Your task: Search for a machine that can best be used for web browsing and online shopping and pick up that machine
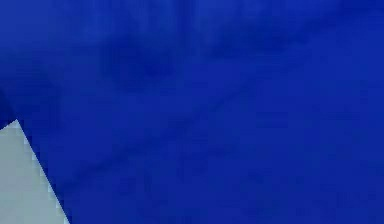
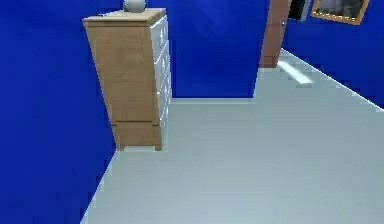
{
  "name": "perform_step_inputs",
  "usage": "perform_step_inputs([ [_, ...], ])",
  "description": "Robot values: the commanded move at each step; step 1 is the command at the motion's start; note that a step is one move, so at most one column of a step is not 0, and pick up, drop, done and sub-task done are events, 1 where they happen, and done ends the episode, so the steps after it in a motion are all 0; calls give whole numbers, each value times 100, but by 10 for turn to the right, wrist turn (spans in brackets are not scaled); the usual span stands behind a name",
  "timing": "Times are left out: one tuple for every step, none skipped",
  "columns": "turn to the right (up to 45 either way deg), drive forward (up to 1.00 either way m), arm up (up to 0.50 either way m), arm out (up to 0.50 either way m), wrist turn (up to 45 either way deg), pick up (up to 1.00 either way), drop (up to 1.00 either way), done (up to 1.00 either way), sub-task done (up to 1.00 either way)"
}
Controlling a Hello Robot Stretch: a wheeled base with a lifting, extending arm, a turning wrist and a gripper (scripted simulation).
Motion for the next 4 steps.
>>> perform_step_inputs([
  [-450,0,0,0,0,0,0,0,0],
  [-330,0,0,0,0,0,0,0,0],
  [0,75,0,0,0,0,0,0,0],
  [-210,0,0,0,0,0,0,0,0],
])
